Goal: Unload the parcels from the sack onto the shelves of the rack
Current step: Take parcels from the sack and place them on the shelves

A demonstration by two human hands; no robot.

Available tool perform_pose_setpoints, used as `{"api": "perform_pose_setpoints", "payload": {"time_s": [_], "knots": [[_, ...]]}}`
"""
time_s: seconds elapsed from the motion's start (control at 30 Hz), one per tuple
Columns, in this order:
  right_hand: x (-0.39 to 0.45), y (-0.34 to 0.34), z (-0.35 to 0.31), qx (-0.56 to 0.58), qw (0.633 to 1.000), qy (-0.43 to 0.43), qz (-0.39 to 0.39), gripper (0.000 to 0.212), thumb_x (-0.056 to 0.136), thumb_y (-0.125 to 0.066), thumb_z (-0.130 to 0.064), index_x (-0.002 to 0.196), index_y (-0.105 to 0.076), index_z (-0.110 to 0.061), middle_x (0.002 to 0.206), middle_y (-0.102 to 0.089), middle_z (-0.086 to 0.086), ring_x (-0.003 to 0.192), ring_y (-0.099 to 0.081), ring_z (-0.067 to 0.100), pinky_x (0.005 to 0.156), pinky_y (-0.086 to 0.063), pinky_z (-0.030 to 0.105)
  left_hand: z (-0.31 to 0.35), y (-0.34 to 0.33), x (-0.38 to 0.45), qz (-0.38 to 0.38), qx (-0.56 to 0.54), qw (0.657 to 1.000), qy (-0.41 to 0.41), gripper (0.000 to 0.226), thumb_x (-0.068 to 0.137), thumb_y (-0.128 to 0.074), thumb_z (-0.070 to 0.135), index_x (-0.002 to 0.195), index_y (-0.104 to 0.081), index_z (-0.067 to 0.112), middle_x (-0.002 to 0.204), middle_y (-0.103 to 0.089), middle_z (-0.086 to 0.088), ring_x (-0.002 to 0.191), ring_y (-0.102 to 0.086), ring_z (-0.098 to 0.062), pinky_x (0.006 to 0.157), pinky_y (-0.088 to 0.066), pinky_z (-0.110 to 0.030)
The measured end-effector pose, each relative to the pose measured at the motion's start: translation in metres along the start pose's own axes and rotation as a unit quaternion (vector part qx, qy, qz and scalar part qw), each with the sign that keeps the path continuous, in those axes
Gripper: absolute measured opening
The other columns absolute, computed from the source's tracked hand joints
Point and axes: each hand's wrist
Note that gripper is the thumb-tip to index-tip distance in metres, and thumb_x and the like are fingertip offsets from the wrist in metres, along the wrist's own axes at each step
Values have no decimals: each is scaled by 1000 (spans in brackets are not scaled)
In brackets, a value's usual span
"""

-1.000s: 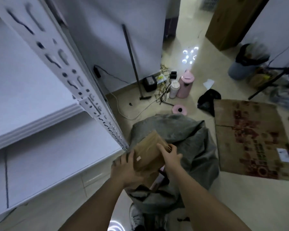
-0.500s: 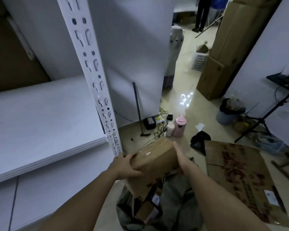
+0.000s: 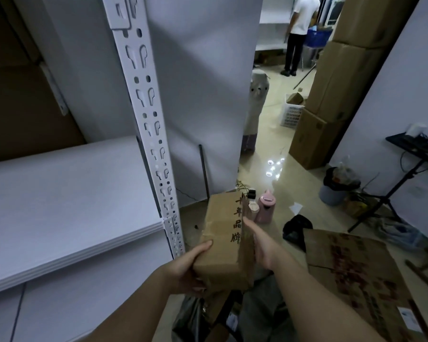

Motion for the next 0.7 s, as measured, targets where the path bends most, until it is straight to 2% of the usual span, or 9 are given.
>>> {"api": "perform_pose_setpoints", "payload": {"time_s": [0.1,0.17,0.2,0.23,0.33,0.43,0.57,0.63,0.7], "knots": [[-4,-7,-4,-23,998,28,46,76,65,-79,-60,125,-58,-19,113,-67,9,109,-61,27,102,-45,43,4,-6,3,24,13,999,-34,48,87,-59,43,125,-49,15,111,-58,-11,97,-58,-25,71,-48,-35],[-5,-8,-4,-6,994,81,76,56,81,-74,-39,126,-46,-19,104,-62,5,91,-61,22,76,-52,35,9,-12,7,64,16,993,-97,54,90,-61,29,138,-41,15,115,-54,-8,98,-54,-24,73,-47,-35],[-7,-9,-4,-6,990,107,95,60,84,-73,-32,133,-41,-18,106,-59,5,86,-60,19,66,-49,31,12,-14,9,87,33,987,-128,59,90,-62,25,143,-35,18,119,-51,-6,100,-52,-23,74,-46,-34],[-8,-10,-4,-19,986,127,104,68,83,-74,-29,138,-37,-17,111,-57,4,87,-59,17,64,-48,30,15,-16,11,102,52,981,-154,66,90,-63,25,146,-30,20,123,-48,-6,103,-49,-22,79,-46,-34],[-7,-18,-4,-38,976,185,106,77,80,-78,-28,141,-33,-20,119,-55,2,106,-57,21,88,-50,38,25,-27,14,80,85,974,-195,79,86,-66,39,149,-19,26,141,-42,-6,117,-44,-21,99,-37,-36],[-10,-25,-9,-20,970,214,117,55,87,-71,-22,132,-40,-20,115,-57,2,105,-58,20,98,-47,41,32,-30,17,77,95,973,-194,85,82,-67,46,148,-19,24,144,-41,-6,125,-43,-23,102,-35,-36],[-5,-24,-12,-9,963,232,140,16,93,-61,-25,109,-58,-22,124,-61,11,113,-58,26,103,-45,46,38,-24,22,81,76,980,-165,100,63,-73,64,142,-31,20,134,-51,-4,122,-48,-24,108,-35,-46],[-9,-24,-15,17,966,221,137,16,96,-54,-28,104,-63,-18,122,-64,12,113,-59,28,101,-46,44,40,-22,21,81,68,981,-162,86,66,-71,63,130,-36,18,121,-56,-4,118,-50,-25,108,-35,-50],[-14,-23,-17,26,967,218,132,24,99,-48,-30,98,-65,-13,118,-66,13,111,-61,27,98,-46,41,40,-20,21,78,52,980,-175,72,71,-68,59,121,-39,17,106,-59,-1,107,-53,-23,103,-41,-46]]}}
Point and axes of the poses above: each hand's wrist, its own x-axis towards the middle knuckle, its own y-axis out of the back of the hand, z = x × y
